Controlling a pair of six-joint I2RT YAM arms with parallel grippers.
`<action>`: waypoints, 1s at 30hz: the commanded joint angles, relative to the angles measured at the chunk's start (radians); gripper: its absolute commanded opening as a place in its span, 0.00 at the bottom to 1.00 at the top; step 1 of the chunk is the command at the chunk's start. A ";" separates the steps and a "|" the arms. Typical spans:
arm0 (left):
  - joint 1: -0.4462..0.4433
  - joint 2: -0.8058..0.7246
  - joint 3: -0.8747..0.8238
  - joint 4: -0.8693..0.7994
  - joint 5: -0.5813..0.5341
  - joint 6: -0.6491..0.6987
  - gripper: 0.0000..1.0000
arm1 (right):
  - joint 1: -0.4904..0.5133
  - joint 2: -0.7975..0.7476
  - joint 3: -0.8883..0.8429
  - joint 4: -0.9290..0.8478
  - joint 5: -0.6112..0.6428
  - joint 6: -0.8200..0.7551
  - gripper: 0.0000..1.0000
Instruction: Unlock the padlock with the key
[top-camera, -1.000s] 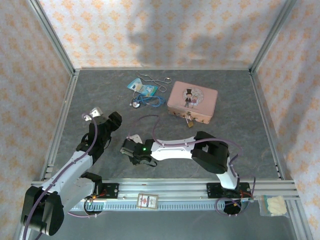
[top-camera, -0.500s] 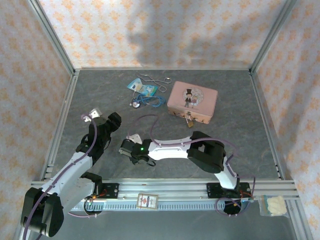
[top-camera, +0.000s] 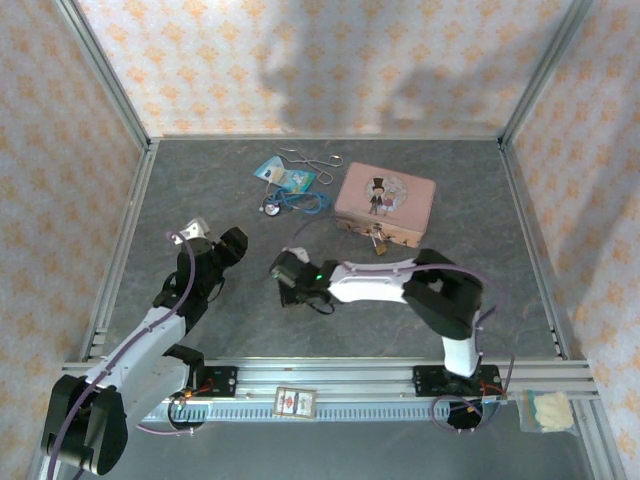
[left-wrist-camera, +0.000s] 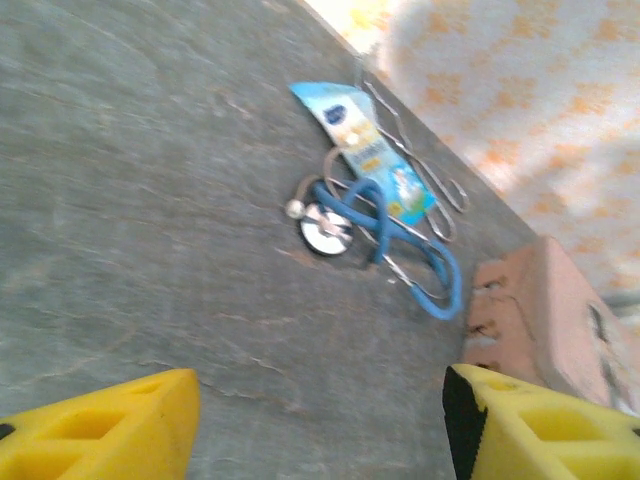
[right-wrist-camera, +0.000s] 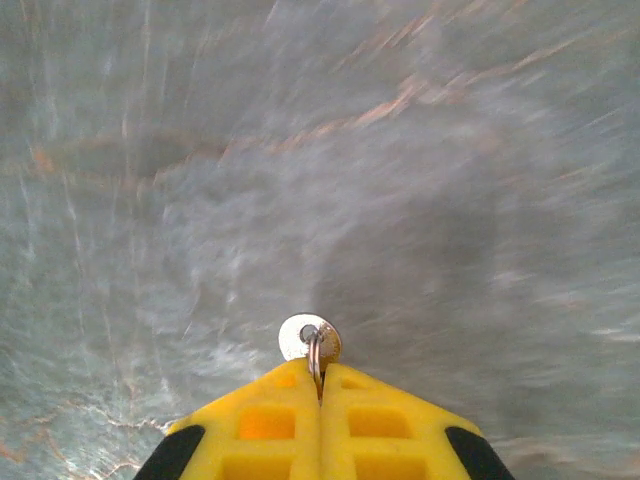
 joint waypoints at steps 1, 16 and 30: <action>0.003 -0.014 -0.032 0.166 0.140 0.008 0.65 | -0.059 -0.140 -0.061 0.170 -0.085 0.010 0.00; -0.327 0.193 -0.123 0.733 0.246 -0.047 0.48 | -0.321 -0.384 -0.369 0.581 -0.400 0.260 0.00; -0.356 0.378 -0.057 0.840 0.305 -0.033 0.39 | -0.337 -0.407 -0.379 0.595 -0.407 0.287 0.00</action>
